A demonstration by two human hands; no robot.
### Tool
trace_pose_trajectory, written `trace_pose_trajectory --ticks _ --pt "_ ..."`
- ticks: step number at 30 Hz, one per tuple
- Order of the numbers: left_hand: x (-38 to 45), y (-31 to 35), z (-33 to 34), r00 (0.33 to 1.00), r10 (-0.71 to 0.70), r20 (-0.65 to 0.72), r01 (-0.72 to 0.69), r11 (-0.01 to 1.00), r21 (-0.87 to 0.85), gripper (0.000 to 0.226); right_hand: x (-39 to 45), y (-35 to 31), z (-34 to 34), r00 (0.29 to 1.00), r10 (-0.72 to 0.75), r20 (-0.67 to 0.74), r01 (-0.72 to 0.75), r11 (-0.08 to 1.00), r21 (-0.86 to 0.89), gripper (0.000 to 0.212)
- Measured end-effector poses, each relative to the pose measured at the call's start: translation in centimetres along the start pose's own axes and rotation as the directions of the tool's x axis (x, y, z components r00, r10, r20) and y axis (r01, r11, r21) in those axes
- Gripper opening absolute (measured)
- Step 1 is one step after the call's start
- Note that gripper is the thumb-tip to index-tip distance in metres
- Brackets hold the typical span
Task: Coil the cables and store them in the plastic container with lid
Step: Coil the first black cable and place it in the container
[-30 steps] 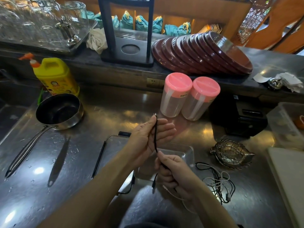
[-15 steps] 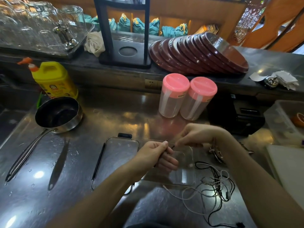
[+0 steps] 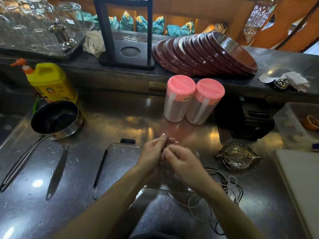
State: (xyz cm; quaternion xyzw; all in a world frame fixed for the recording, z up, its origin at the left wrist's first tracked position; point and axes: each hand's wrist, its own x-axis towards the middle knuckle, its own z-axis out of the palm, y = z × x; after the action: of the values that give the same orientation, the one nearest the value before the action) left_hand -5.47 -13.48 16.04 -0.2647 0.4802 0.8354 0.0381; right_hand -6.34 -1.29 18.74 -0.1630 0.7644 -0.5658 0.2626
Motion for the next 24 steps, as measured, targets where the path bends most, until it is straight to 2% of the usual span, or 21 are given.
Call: trace_pose_trajectory --ticks 2,5,8,13,15,18,21,24 --pt "0.0 0.6 0.6 0.998 -0.032 0.048 0.037 0.994 -0.105 0.037 -1.2 1.7 1.2 0.999 0.015 -0.04 -0.016 1.0 -0.023 0.029" --pt "-0.1 1.1 1.1 0.994 -0.031 0.103 0.047 0.987 -0.155 0.035 -2.4 3.4 1.1 0.995 0.072 -0.069 -0.063 0.99 0.125 0.036" --pt "0.0 1.0 0.8 0.99 -0.06 0.13 0.087 0.972 -0.216 0.033 -2.9 4.7 0.2 0.975 0.218 0.044 -0.223 0.944 0.245 0.048" --pt "-0.6 1.5 0.9 0.962 -0.053 0.269 0.138 0.942 -0.305 0.036 -2.6 6.6 -2.0 0.898 0.38 0.221 -0.412 0.903 0.12 0.046" --pt "-1.1 2.0 0.7 0.947 -0.04 0.319 0.13 0.955 -0.267 0.04 -1.6 6.9 -3.7 0.883 0.434 0.177 -0.446 0.895 0.03 0.037" --pt "-1.5 1.9 0.3 0.932 -0.042 0.359 0.089 0.989 -0.115 0.046 0.8 7.5 -7.0 0.875 0.469 0.124 -0.482 0.869 0.111 0.026" --pt "-1.8 0.8 0.3 0.908 -0.084 0.41 0.095 0.995 -0.006 0.046 3.3 5.9 -9.5 0.873 0.473 0.12 -0.466 0.881 -0.088 0.025" --pt "-1.9 -0.7 0.1 0.9 -0.143 0.411 0.073 0.981 0.181 0.042 5.4 2.7 -10.2 0.897 0.432 0.095 -0.391 0.875 -0.286 0.011"
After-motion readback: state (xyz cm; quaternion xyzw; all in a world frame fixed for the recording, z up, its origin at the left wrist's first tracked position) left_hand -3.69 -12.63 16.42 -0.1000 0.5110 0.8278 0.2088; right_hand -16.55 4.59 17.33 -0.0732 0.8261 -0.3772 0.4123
